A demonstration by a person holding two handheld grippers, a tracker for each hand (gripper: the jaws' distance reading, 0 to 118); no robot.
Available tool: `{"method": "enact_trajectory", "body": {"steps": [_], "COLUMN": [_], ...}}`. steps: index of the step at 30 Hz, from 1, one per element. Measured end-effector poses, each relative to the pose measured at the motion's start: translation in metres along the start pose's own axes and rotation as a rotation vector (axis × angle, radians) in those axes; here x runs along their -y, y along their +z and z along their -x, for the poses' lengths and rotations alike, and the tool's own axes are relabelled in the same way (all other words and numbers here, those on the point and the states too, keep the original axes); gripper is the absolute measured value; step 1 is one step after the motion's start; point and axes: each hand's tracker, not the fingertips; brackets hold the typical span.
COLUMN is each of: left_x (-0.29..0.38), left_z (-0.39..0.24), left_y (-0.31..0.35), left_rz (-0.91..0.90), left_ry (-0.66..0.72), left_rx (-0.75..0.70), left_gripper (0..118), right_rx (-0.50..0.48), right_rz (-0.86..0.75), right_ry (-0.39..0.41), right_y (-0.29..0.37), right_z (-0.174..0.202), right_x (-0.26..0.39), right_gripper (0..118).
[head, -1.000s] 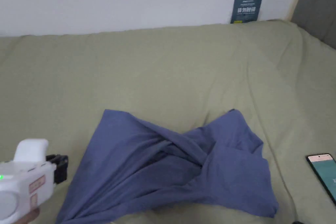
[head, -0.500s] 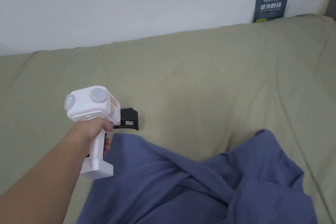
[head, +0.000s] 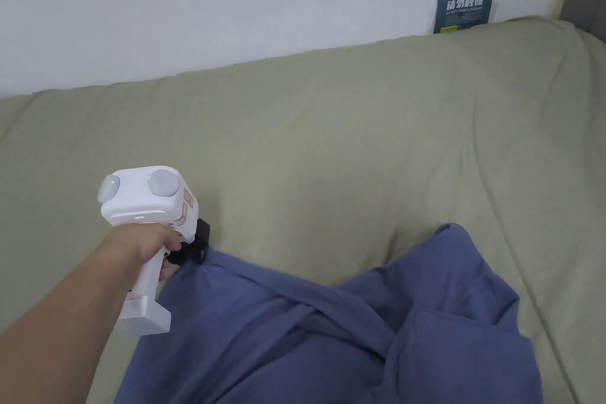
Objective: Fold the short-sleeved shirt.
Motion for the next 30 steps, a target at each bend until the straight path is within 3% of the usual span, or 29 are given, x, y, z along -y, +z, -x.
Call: {"method": "enact_trajectory", "body": {"steps": [1,7,11,13,14,15,16,17,19,20,26,28,30], "left_x": [0.002,0.004,0.023,0.032,0.037,0.041,0.044,0.047,0.053,0.056,0.055,0.063,0.062], "left_z": [0.003,0.015,0.029,0.036,0.040,0.043,0.046,0.049,0.050,0.050,0.052,0.045,0.044], "left_y": [0.001,0.008,0.039,0.049,0.051,0.053,0.052,0.051,0.049,0.048,0.045,0.049,0.049], "left_rz": [-0.004,-0.054,-0.157,-0.185,-0.195,-0.200,-0.203,-0.206,-0.208,-0.214,-0.219,-0.220,-0.226], "left_ry": [0.002,0.022,0.044,0.043,0.049,0.053,0.055,0.056,0.055,0.052,0.038,0.035,0.033], "left_rx": [0.014,0.112,0.204,0.222,0.238,0.250,0.259,0.264,0.261,0.255,0.267,0.266,0.265], "left_gripper": [12,7,7,7,7,7,7,7,7,7,7,7,7], "right_rx": [0.000,-0.011,0.013,0.033,0.045,0.044,0.032,0.013,0.011,0.069,0.220,0.204,0.182], "right_rz": [0.001,-0.017,0.013,0.051,0.077,0.086,0.110,0.166,0.258,0.219,0.366,0.366,0.394], "right_ry": [0.001,0.000,0.088,0.117,0.130,0.126,0.120,0.094,0.070,0.089,0.166,0.183,0.230], "right_y": [0.000,0.001,-0.027,-0.054,-0.073,-0.089,-0.112,-0.136,-0.175,-0.195,-0.255,-0.261,-0.263], "right_z": [0.000,-0.005,-0.018,-0.027,-0.032,-0.036,-0.042,-0.049,-0.055,-0.060,-0.044,-0.035,-0.023], "right_x": [0.000,-0.012,-0.060,-0.093,-0.110,-0.124,-0.141,-0.155,-0.174,-0.173,-0.177,-0.174,-0.160], "right_gripper": [0,0,0,6,20,52,102,118,117,117,117,116,103]}}
